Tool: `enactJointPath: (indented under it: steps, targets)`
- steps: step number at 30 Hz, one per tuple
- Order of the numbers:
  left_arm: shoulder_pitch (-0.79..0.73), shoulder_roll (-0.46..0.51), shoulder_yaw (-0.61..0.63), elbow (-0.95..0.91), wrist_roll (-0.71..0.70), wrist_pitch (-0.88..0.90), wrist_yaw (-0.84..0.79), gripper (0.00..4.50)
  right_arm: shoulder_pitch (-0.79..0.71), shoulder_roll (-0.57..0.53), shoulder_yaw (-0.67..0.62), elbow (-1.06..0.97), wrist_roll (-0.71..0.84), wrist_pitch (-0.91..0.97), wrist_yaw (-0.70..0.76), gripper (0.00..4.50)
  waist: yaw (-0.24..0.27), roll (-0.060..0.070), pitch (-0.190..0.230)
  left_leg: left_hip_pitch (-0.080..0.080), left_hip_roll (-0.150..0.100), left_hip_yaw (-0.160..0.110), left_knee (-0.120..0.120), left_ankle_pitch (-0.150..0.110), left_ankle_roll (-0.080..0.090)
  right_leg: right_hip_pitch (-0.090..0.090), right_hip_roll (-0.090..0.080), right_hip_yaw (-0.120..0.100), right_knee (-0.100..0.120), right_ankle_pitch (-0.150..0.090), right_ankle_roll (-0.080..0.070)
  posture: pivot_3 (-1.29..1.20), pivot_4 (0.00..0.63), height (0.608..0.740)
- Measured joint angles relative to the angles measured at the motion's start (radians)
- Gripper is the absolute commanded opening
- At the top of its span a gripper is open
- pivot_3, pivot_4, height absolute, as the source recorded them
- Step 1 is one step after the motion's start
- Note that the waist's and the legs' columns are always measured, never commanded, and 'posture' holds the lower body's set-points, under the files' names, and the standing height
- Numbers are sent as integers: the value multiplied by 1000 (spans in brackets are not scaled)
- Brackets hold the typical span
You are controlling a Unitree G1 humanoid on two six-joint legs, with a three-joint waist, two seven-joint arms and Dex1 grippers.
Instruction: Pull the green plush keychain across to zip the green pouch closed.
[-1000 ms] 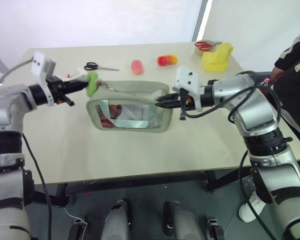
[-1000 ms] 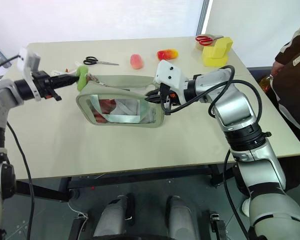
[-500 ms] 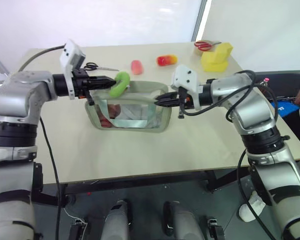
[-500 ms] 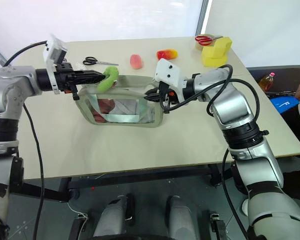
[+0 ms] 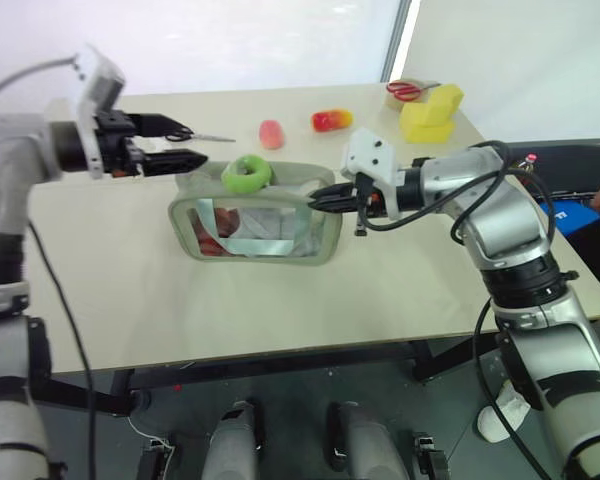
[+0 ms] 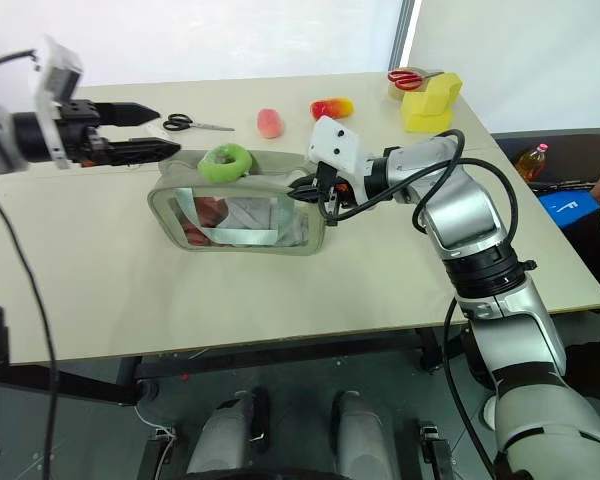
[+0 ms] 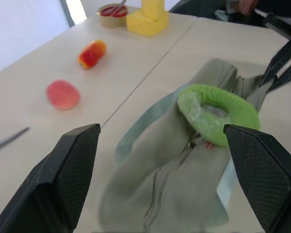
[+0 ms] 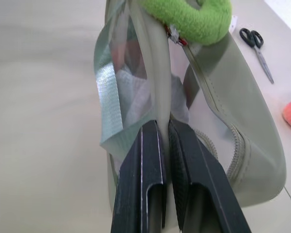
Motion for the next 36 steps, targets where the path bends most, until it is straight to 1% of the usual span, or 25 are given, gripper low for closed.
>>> enactJointPath:
  steps: [2,5,10,12,14,16,19,20,25,27,28,31,33,36]
  targets:
    - [80,23,7,-24,1,0,-15,4444,-5,-1,0,11,-4,-4,0,0,3,0,0,0,0,0,0,0,0,0,0,0,0,0,0,0,150,740]
    - [191,13,1,-45,12,-21,-6,4444,-10,1,1,23,-6,-16,5,0,6,0,0,0,0,0,1,0,-1,0,0,0,0,0,-1,0,150,740]
    - [243,-8,-17,-71,76,-112,40,4444,-20,4,6,35,-6,-21,16,0,5,0,0,-1,0,0,0,0,-1,0,0,0,0,0,-1,0,150,740]
    - [242,-44,-16,-70,76,-115,59,3935,-21,6,6,39,-6,-22,18,0,5,0,0,-1,0,0,0,0,-1,0,0,0,0,0,-1,0,150,740]
    - [242,-71,-20,-69,76,-115,69,3234,-23,10,9,40,-6,-23,19,0,4,0,0,-1,0,0,1,0,0,0,0,0,0,1,-1,0,150,740]
    - [242,-73,-23,-70,74,-113,65,2144,-23,12,12,41,-6,-24,20,0,0,0,0,-1,0,0,0,0,0,0,0,0,0,1,-1,0,150,740]
    - [241,-66,-22,-71,69,-105,55,645,-24,11,12,43,-8,-24,20,0,1,0,0,0,0,0,0,0,0,0,0,0,0,0,-1,0,150,740]
    - [240,-63,-22,-70,68,-106,51,69,-25,11,12,45,-8,-24,19,0,2,0,0,0,0,0,0,0,0,0,0,0,0,0,-1,0,150,740]
    - [226,-63,-33,-58,75,-109,48,26,-27,11,13,47,-8,-23,18,0,4,0,0,0,0,0,0,0,-1,0,0,0,0,1,-1,0,150,740]
    - [218,-64,-37,-56,81,-112,49,0,-40,10,16,60,-7,-17,23,825,4,0,0,0,0,0,0,0,-1,0,0,0,0,1,-1,0,150,740]
    - [217,-64,-38,-56,82,-114,48,0,-46,7,16,67,-7,-15,27,1104,4,0,0,0,0,0,0,0,-1,0,0,0,0,1,-1,0,150,740]
    - [220,-64,-40,-56,87,-127,47,0,-93,-22,19,139,-24,-34,50,2579,4,0,0,-1,0,0,1,0,-1,-1,0,0,0,1,-1,0,150,740]
    - [229,-61,-38,-59,86,-129,45,0,-154,-43,17,206,-44,-65,62,3588,4,0,0,-1,0,0,0,0,-1,-1,0,0,-1,0,-1,0,150,740]
    - [238,-52,-31,-64,86,-130,40,0,-227,-34,3,227,-42,-82,77,3588,1,0,0,-1,0,0,-1,0,-1,-2,0,0,-1,0,-1,0,150,740]
